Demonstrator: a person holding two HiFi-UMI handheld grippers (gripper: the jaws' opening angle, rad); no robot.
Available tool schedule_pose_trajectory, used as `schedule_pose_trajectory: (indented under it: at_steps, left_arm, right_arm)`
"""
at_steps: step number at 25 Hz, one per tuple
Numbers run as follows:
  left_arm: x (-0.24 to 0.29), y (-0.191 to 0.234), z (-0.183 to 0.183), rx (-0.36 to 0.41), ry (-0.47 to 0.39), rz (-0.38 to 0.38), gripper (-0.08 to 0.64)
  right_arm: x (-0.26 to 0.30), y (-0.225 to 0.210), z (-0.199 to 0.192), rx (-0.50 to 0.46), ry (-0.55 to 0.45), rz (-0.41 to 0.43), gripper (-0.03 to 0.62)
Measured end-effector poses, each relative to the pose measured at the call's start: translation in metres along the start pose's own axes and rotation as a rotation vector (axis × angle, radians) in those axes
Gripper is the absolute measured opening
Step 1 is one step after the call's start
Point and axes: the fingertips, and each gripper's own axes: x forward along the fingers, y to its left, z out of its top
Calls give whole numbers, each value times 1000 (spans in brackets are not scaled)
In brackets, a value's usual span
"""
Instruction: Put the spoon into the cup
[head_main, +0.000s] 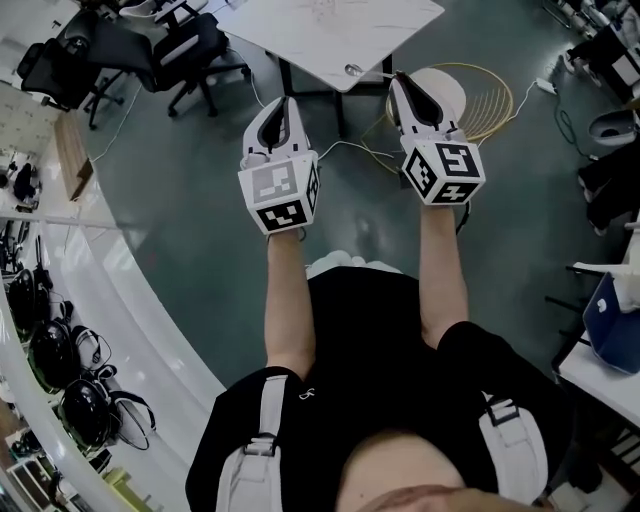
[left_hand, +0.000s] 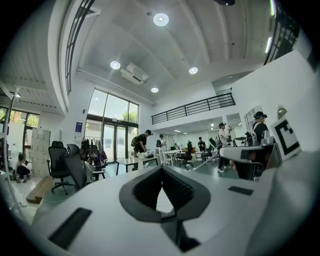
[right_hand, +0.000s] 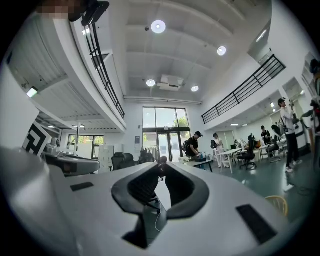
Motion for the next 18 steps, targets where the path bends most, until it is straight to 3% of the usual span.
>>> schedule_pose_trajectory:
  at_steps: [6, 14, 18]
  left_arm:
    - [-1, 12, 9, -11, -23, 35, 12]
    - [17, 13, 18, -30, -53, 8, 12]
    - [34, 18, 20, -73, -82, -12, 12]
  right_arm:
    - [16, 0, 9, 12, -20, 22, 49]
    - [40, -2, 16, -7, -30, 40, 49]
    - [50, -9, 18, -85, -30, 21, 49]
